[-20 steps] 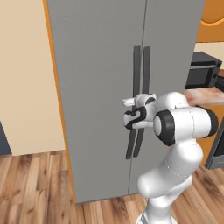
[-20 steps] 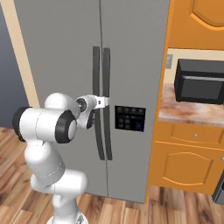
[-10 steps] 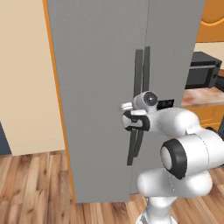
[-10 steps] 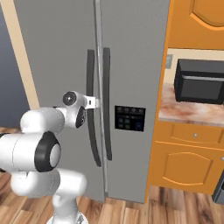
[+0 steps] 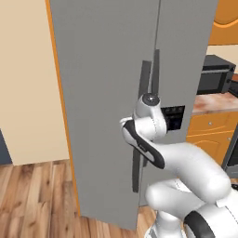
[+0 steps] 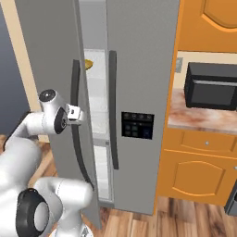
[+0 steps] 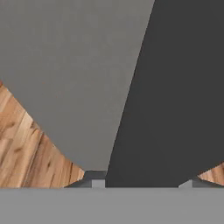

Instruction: Retrieve the fish from the fridge and place it on the saucepan with marinade on the stove.

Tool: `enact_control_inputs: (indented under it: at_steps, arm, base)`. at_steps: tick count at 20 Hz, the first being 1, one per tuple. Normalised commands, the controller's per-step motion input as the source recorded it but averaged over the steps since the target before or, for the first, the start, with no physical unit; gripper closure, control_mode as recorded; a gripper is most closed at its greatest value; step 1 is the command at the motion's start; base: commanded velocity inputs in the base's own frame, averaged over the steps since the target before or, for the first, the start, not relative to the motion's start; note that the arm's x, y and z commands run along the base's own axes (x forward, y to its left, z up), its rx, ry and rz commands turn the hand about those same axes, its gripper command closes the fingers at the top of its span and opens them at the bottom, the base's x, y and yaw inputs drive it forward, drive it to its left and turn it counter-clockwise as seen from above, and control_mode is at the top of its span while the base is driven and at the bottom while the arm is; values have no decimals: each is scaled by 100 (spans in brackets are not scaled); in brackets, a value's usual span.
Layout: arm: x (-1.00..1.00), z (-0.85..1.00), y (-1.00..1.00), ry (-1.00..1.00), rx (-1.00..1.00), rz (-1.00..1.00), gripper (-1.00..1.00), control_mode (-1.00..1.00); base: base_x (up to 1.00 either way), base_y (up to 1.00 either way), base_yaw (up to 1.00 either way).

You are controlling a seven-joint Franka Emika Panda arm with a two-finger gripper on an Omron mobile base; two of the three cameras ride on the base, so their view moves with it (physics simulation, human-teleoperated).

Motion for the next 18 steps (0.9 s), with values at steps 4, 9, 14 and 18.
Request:
enact_control_inputs:
  at_steps: [4,9,14,18]
  arm:
    - [-100,0,100,18,-1,-1,-100,-100]
    - [-100,0,53,-31,-2,-17,-100,-100]
    - [-100,16,-1,-66,-2,-16,-100,-100]
    - [-76,76,-37,-29,4,-15,-100,-100]
  base:
    - [0,0,0]
    - [0,0,0]
    - [0,0,0]
    - [0,0,0]
